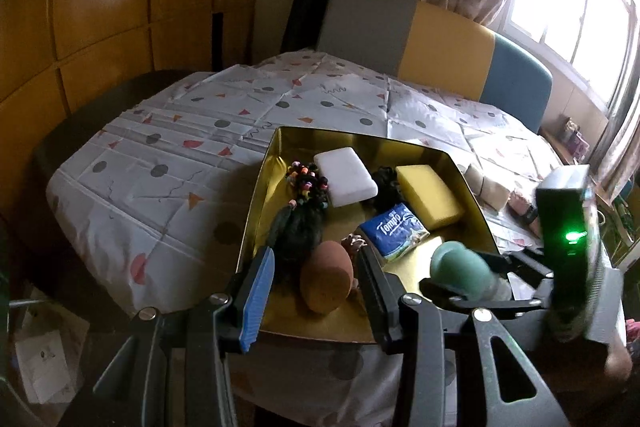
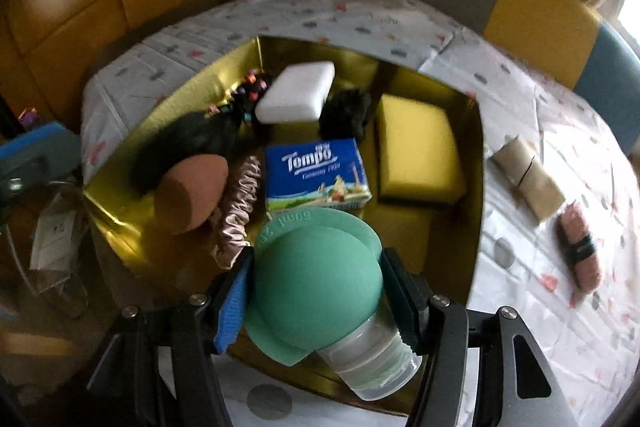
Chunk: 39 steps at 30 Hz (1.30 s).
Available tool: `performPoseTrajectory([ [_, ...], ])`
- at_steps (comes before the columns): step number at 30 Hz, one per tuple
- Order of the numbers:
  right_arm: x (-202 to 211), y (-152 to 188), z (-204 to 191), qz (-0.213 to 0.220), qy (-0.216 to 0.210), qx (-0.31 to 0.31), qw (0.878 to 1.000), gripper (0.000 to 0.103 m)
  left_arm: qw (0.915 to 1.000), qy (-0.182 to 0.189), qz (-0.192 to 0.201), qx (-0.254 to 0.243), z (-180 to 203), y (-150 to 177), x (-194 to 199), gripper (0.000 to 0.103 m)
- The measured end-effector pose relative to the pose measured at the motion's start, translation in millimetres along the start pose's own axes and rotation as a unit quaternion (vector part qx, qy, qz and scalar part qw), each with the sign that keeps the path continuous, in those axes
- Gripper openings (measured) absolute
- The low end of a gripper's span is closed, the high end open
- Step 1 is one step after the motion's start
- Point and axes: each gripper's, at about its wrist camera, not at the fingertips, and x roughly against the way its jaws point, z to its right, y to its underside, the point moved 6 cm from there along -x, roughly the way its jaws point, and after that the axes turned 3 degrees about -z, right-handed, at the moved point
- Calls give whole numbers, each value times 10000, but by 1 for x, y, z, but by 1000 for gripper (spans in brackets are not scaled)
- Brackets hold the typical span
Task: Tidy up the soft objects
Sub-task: 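Carry the green silicone cup into the gold tray and open the right tool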
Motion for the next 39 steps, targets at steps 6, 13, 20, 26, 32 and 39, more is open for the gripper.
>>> performPoseTrajectory([
  [6, -19, 2, 1, -178, -8, -205, 9996, 69, 10000, -25, -17, -25, 0, 2, -1, 43],
  [13, -21, 7, -4, -138, -57, -209, 9997, 75, 9999, -41, -70, -72, 4, 5, -3, 43],
  [20, -17, 10, 1, -37, -229, -419, 9989, 75, 9998, -83, -98, -161, 10, 7, -4, 43],
  [26, -11, 9, 7, 75, -332, -607, 9976, 75, 9996, -113, -111, -228, 14, 9, -4, 43],
  [32, -4, 11, 12, 210, -368, -685, 9968, 76, 9995, -145, -139, -264, 17, 10, -5, 43],
  [39, 18, 2, 22, 602, -370, -786, 9944, 80, 9990, -176, -217, -338, 20, 13, -10, 43],
])
